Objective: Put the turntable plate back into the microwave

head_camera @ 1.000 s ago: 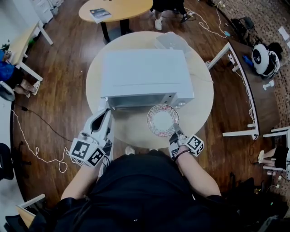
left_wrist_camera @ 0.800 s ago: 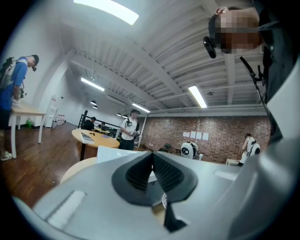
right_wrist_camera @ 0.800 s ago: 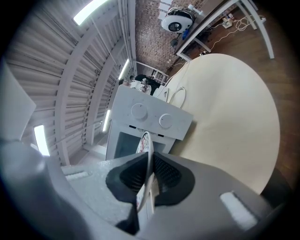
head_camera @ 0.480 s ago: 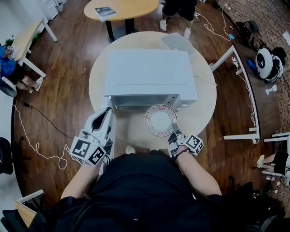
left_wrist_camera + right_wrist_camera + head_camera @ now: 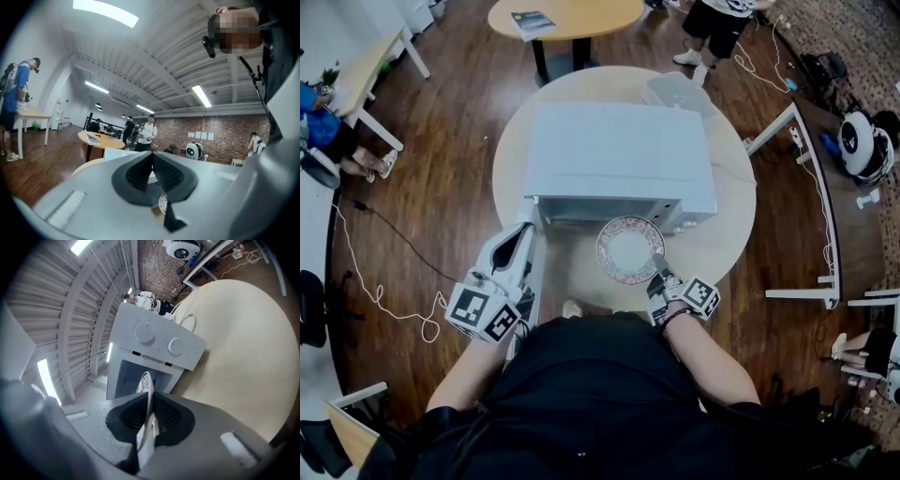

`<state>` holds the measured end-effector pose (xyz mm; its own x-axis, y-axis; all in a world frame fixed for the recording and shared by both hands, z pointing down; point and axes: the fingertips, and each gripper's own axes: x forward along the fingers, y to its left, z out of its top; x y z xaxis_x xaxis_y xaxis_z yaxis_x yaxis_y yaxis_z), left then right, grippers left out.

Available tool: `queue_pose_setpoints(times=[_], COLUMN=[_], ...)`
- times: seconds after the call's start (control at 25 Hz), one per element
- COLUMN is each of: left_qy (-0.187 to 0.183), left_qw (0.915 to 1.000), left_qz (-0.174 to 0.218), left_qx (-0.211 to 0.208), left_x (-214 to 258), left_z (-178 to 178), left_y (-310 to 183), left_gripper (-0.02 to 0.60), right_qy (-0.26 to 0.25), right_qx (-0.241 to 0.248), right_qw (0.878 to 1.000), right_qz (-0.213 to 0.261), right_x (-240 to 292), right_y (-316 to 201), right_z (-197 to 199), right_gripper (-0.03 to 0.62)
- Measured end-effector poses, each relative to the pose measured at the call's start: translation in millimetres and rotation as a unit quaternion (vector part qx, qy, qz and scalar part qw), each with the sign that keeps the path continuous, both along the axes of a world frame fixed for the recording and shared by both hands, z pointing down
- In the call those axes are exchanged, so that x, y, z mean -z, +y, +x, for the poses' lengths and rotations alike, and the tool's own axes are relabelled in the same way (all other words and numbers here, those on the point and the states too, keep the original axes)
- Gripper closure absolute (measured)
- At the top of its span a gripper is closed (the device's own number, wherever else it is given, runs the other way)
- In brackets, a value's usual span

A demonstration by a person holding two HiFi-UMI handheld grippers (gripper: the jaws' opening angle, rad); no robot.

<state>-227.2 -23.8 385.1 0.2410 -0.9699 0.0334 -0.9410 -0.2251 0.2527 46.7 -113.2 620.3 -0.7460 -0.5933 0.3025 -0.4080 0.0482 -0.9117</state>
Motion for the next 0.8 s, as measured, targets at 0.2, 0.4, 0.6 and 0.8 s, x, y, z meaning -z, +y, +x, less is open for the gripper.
queue_pose_setpoints(times=[0.2,0.4,0.6,0.8], left_qy=[0.001,0.002,0.003,0.002], left_qw=[0.9999,0.9998,0.9996,0.9993], left_qz=[-0.003,-0.006,-0.006,-0.007], left_qx=[0.012,0.021,0.027,0.036], left_x=[-1,-1,0,0], left_z=[-7,-10,-12,-16], left_y=[3,6,8,10], left_gripper=[0.578,0.578,0.578,0.578], right_qy=[0.001,-0.002,-0.009,-0.015], right_qx=[0.018,0.032,0.049,0.068], right_qw=[1.000,0.999,0.999,0.998], right_qz=[-0.003,-0.006,-0.004,-0.005], right_x=[1,3,9,11], right_y=[-1,0,-1,-2], right_z=[-12,-22,-37,-50], right_gripper=[0.574,0.574,0.574,0.574])
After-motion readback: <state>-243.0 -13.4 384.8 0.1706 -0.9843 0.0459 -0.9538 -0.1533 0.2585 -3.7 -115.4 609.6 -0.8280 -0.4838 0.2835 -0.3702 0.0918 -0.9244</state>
